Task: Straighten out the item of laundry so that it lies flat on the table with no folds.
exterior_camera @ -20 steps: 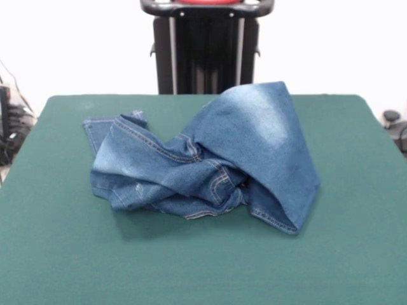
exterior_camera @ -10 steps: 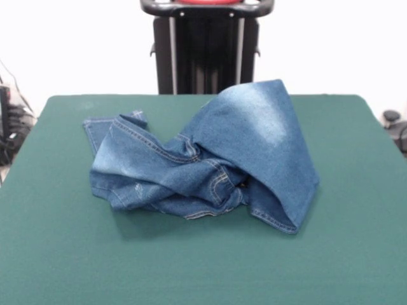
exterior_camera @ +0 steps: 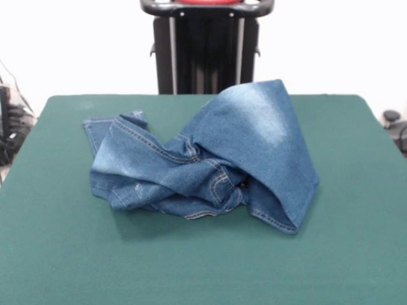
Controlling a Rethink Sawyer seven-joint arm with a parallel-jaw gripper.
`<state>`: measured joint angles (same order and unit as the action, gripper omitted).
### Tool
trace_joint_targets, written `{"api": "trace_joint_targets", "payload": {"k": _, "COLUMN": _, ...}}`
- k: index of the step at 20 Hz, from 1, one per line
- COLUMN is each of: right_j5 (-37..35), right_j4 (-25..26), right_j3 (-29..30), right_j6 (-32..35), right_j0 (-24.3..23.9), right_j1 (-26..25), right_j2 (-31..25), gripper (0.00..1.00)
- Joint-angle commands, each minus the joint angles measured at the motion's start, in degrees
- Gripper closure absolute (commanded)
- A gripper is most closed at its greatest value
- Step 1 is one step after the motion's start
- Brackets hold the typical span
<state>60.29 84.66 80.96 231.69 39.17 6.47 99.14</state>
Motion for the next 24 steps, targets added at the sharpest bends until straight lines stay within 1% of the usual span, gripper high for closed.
{"api": "trace_joint_targets", "payload": {"k": 1, "right_j5": 9.3, "right_j4": 1.9, "right_j3": -7.6, "right_j6": 22.0, "right_j0": -3.0, "right_j1": -3.8, "right_j2": -8.4, "gripper": 0.00}}
{"api": "trace_joint_targets", "payload": {"k": 4, "right_j5": 12.6, "right_j4": 2.8, "right_j3": -8.4, "right_j6": 24.0, "right_j0": -4.2, "right_j1": -3.9, "right_j2": -10.5, "gripper": 0.00}}
{"api": "trace_joint_targets", "payload": {"k": 8, "right_j5": 13.0, "right_j4": 1.2, "right_j3": -7.6, "right_j6": 24.4, "right_j0": -5.2, "right_j1": -4.1, "right_j2": -14.5, "gripper": 0.00}}
{"api": "trace_joint_targets", "payload": {"k": 10, "right_j5": 12.0, "right_j4": 0.1, "right_j3": -6.7, "right_j6": 24.5, "right_j0": -5.3, "right_j1": -4.7, "right_j2": -15.6, "gripper": 0.00}}
{"api": "trace_joint_targets", "payload": {"k": 14, "right_j5": 10.8, "right_j4": -1.7, "right_j3": -6.2, "right_j6": 24.4, "right_j0": -5.3, "right_j1": -4.1, "right_j2": -18.1, "gripper": 0.00}}
{"api": "trace_joint_targets", "payload": {"k": 19, "right_j5": 8.1, "right_j4": -2.5, "right_j3": -6.0, "right_j6": 23.5, "right_j0": -5.5, "right_j1": -4.0, "right_j2": -20.7, "gripper": 0.00}}
{"api": "trace_joint_targets", "payload": {"k": 21, "right_j5": 8.8, "right_j4": -2.3, "right_j3": -6.1, "right_j6": 23.8, "right_j0": -5.9, "right_j1": -3.9, "right_j2": -22.5, "gripper": 0.00}}
{"api": "trace_joint_targets", "payload": {"k": 24, "right_j5": 7.4, "right_j4": -2.7, "right_j3": -5.9, "right_j6": 23.6, "right_j0": -6.1, "right_j1": -4.0, "right_j2": -24.4, "gripper": 0.00}}
